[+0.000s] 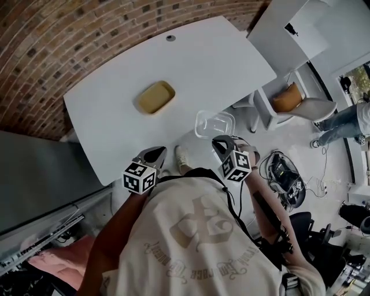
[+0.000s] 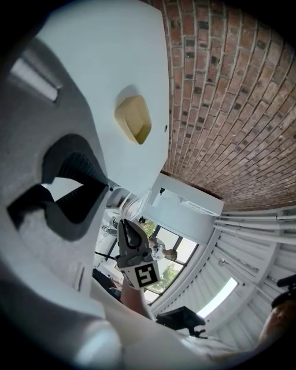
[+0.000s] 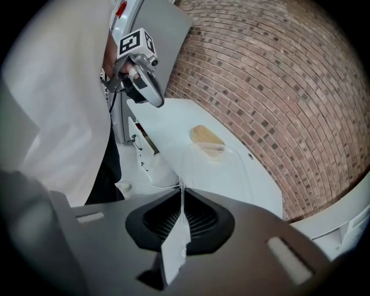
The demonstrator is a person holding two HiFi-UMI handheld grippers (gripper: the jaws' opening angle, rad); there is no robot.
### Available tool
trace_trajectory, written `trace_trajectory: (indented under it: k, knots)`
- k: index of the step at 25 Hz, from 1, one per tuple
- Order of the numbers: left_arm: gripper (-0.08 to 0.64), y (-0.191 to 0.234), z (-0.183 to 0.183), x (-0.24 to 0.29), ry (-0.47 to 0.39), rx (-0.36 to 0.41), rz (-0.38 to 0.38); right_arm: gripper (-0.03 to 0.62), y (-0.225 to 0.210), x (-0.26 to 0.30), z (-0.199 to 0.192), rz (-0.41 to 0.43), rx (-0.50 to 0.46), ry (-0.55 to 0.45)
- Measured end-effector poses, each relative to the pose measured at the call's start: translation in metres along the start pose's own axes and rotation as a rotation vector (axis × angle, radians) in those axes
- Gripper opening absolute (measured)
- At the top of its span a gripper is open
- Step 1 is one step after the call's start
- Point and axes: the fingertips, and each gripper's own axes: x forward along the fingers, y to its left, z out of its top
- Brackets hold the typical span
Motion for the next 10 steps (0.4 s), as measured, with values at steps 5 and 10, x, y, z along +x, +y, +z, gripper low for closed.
trace_trajectory:
  k: [5, 10]
  knots:
    - [0.005, 0.0017, 0.0023, -0.0009, -0.004, -0.005, 0.004, 0.026, -0.0003, 0.0004, 0.0028, 0.001, 0.000, -0.005]
    - [0.005, 0.0058, 0.0067, -0.0002, -0.009, -0.004, 0.005, 0.026, -0.0045, 0.0029, 0.0064, 0.002, -0.006, -0.006]
